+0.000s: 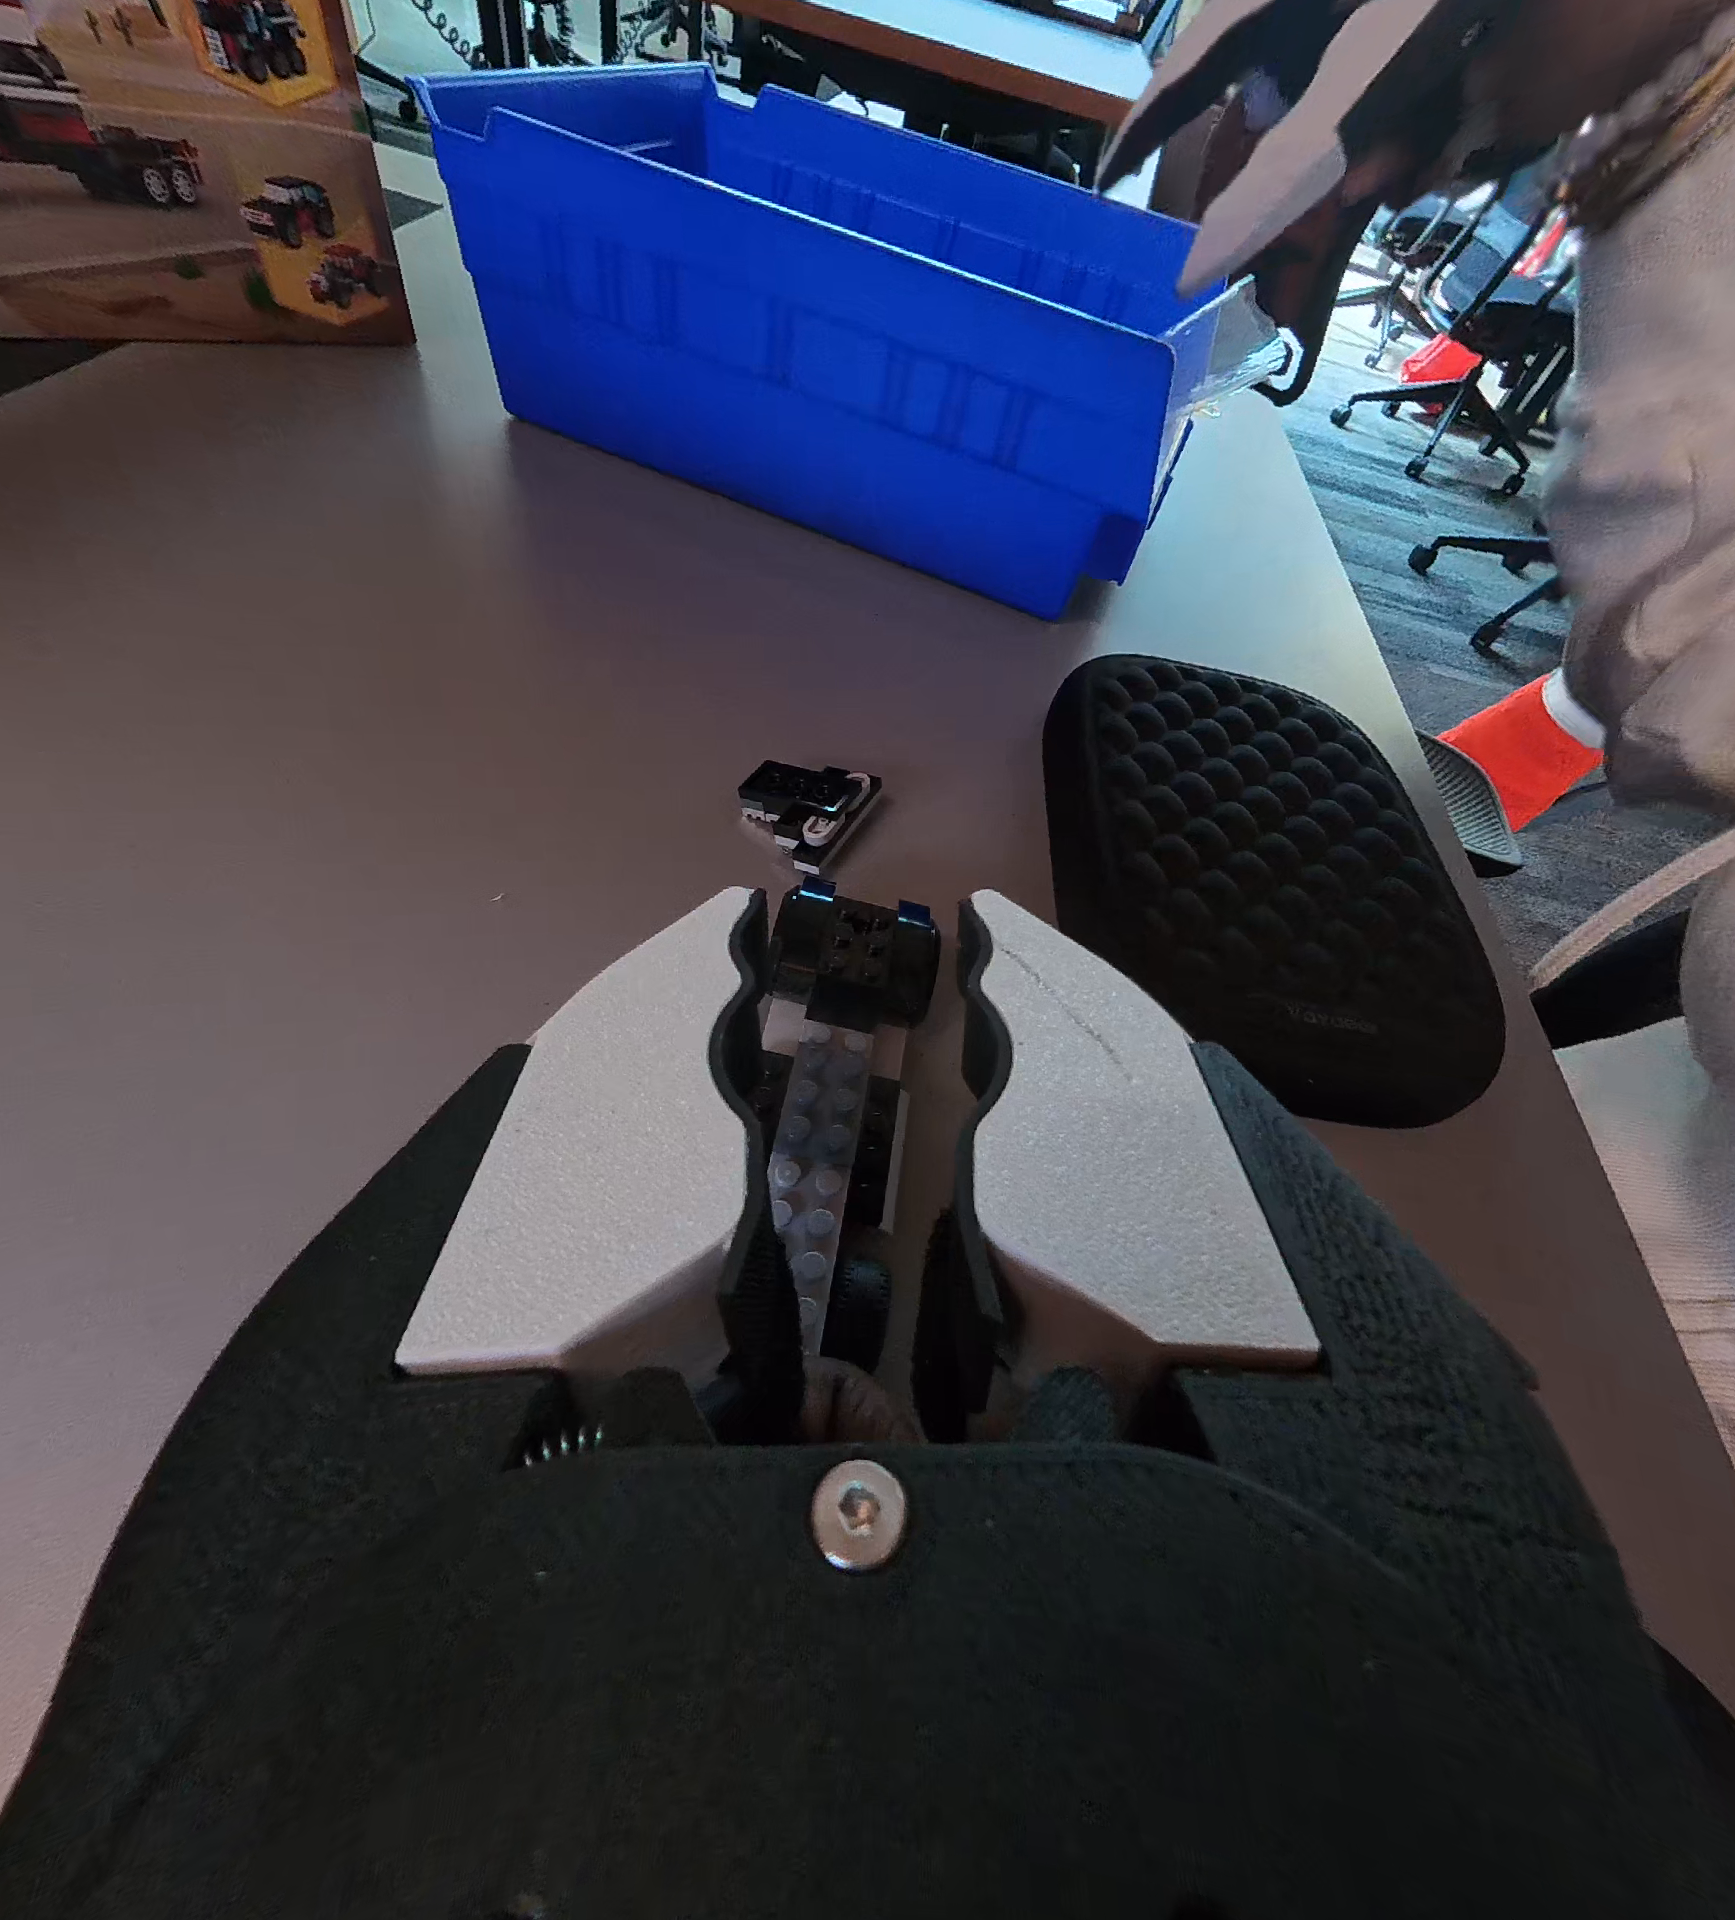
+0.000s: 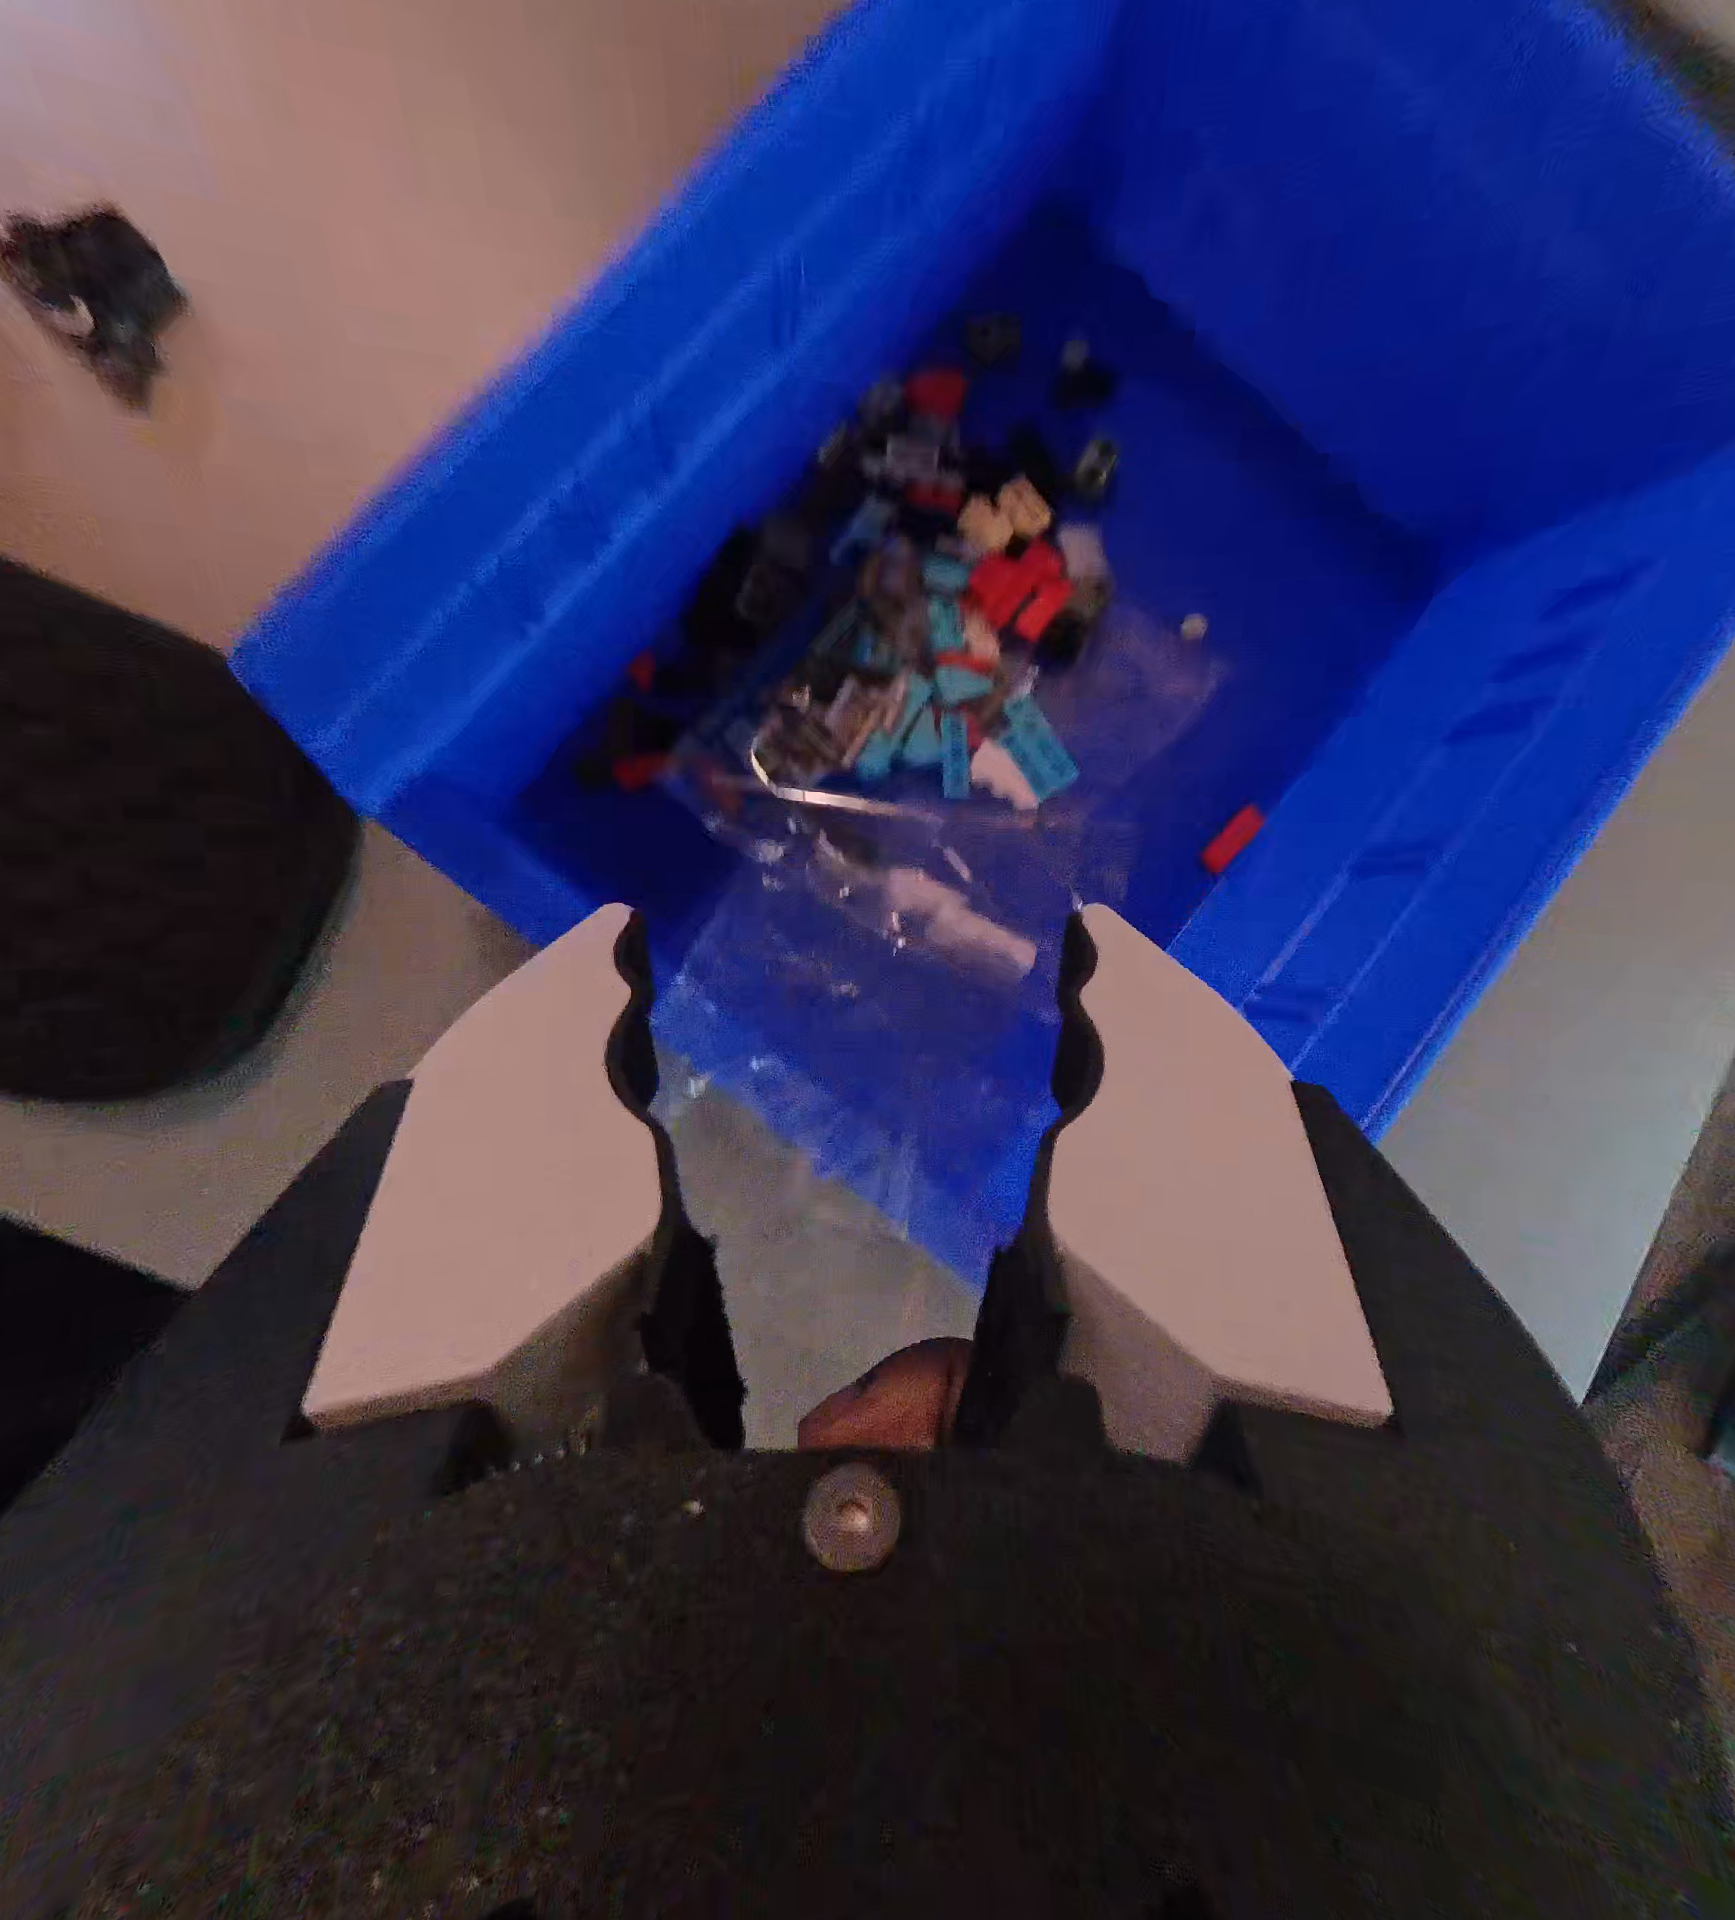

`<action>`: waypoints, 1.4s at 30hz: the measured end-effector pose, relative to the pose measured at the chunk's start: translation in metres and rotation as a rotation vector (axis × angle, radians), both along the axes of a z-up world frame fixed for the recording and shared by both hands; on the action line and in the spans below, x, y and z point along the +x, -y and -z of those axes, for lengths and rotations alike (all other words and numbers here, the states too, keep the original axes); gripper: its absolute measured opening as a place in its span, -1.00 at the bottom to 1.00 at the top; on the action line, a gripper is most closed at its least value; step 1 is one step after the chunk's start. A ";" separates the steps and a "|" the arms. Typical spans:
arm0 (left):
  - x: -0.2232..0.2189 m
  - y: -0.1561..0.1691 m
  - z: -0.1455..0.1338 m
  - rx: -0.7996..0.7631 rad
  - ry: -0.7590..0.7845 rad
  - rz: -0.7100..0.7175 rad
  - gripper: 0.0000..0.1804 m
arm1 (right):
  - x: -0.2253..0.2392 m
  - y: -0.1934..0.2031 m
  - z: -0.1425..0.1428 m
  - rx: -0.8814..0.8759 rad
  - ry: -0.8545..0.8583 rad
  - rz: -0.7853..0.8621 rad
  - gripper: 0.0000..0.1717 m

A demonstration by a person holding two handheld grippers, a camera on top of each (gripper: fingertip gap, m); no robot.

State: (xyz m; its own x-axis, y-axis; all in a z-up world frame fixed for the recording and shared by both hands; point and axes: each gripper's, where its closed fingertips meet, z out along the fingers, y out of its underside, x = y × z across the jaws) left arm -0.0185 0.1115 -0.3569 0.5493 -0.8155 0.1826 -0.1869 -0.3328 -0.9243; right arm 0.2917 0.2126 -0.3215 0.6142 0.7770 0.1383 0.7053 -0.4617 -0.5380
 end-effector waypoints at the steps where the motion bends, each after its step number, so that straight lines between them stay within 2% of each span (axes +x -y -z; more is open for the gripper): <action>1: 0.000 0.000 0.000 0.002 -0.002 -0.001 -0.62 | 0.008 0.002 0.013 -0.097 0.053 -0.014 -0.04; 4: -0.001 -0.001 0.001 0.001 -0.004 -0.007 -0.62 | 0.023 0.010 0.040 -0.300 0.205 0.012 0.20; 8: -0.003 -0.003 0.001 0.001 -0.001 -0.019 -0.62 | 0.015 0.036 0.056 -0.362 0.350 -0.101 0.32; 9: -0.003 -0.003 0.001 -0.003 0.003 -0.018 -0.62 | 0.016 0.041 0.060 -0.365 0.392 -0.135 0.24; 10: -0.003 -0.003 0.001 -0.009 0.005 -0.015 -0.62 | 0.019 0.042 0.062 -0.358 0.436 -0.158 -0.01; 11: -0.003 -0.003 0.002 -0.011 0.005 -0.013 -0.62 | 0.023 0.043 0.062 -0.350 0.470 -0.182 -0.43; 12: -0.003 -0.003 0.002 -0.011 0.004 -0.012 -0.62 | 0.024 0.038 0.058 -0.308 0.484 -0.188 -0.70; 14: -0.002 -0.002 0.003 -0.012 0.003 -0.006 -0.62 | 0.020 0.034 0.043 -0.266 0.434 -0.190 -0.95; 17: -0.002 -0.002 0.003 -0.009 -0.003 -0.005 -0.62 | 0.018 0.020 0.007 -0.160 0.381 -0.169 -0.97; 21: -0.002 -0.001 0.003 -0.009 -0.003 -0.004 -0.62 | 0.020 -0.010 -0.038 0.007 0.411 -0.157 -0.97; 24: -0.001 -0.001 0.004 -0.010 -0.008 0.000 -0.62 | 0.000 -0.036 -0.052 0.061 0.368 -0.233 -0.96; 29: -0.002 -0.001 0.006 -0.007 -0.024 -0.003 -0.62 | 0.002 -0.098 -0.031 -0.068 0.539 -0.310 -0.96; 31: -0.002 -0.001 0.006 -0.006 -0.024 -0.003 -0.62 | -0.003 -0.120 -0.018 -0.149 0.557 -0.368 -0.97; 34: -0.002 -0.001 0.006 0.000 -0.029 -0.002 -0.62 | -0.003 -0.152 -0.001 -0.246 0.592 -0.354 -0.97; 39: -0.002 -0.001 0.008 -0.001 -0.039 0.002 -0.62 | -0.013 -0.175 0.018 -0.379 0.465 -0.354 -0.96; 42: -0.002 -0.001 0.008 -0.006 -0.036 0.006 -0.62 | -0.005 -0.189 0.026 -0.383 0.487 -0.306 -0.86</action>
State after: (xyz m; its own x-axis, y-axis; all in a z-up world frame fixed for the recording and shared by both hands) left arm -0.0207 0.1123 -0.3649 0.5503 -0.8180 0.1672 -0.2224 -0.3367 -0.9150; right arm 0.2869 0.4019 -0.3473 0.2969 0.9546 0.0239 0.9541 -0.2976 0.0350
